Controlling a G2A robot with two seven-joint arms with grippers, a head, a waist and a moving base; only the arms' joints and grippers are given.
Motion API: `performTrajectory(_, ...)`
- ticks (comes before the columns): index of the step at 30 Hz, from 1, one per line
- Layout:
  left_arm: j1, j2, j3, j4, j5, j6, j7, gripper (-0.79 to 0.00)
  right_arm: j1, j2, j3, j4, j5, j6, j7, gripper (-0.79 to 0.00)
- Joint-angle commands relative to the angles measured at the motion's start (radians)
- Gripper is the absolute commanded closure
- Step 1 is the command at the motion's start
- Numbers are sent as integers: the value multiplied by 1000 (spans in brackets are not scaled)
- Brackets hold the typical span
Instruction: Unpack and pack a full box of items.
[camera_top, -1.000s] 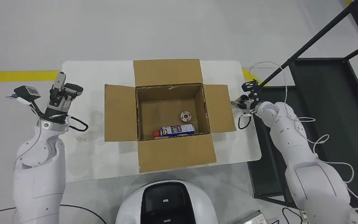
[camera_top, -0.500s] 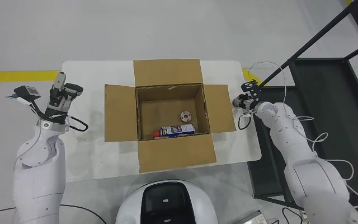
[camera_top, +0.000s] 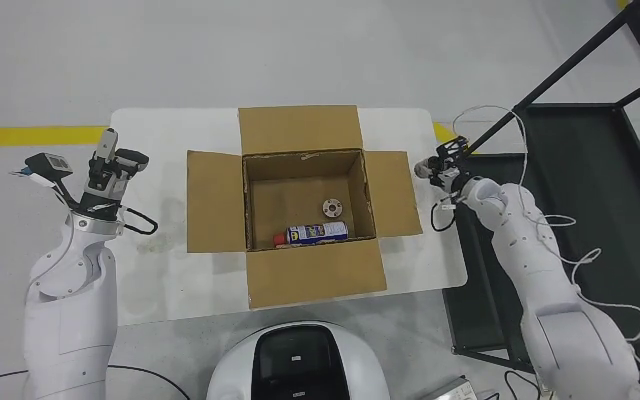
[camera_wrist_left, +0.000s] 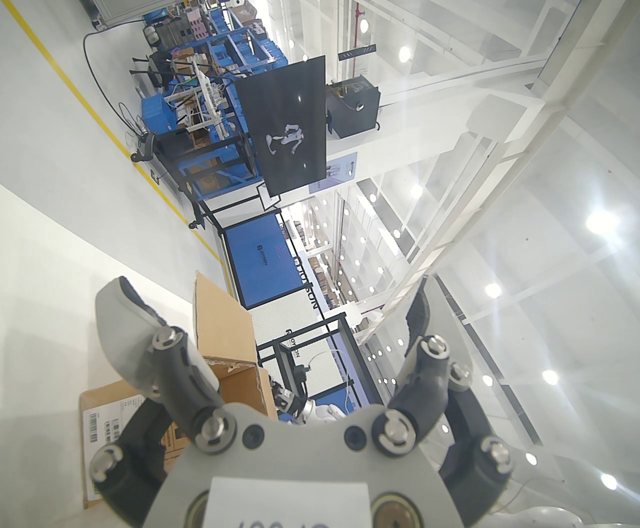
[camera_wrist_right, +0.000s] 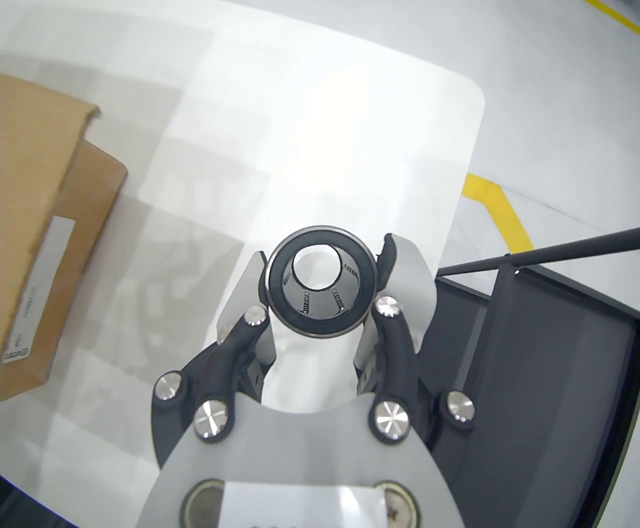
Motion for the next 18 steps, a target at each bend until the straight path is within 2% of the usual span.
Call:
performTrajectory(1,0,0,0,0,0,0,0,-785,-45,16,42,-97,-1,5,11,0)
performTrajectory(11,0,0,0,0,0,0,0,-785,-302,65,241,-629,56,14,103,0)
performTrajectory(15,0,0,0,0,0,0,0,-785,-358,70,256,-805,108,-38,154,0)
performTrajectory(18,0,0,0,0,0,0,0,-785,-376,69,221,-907,130,-83,193,0)
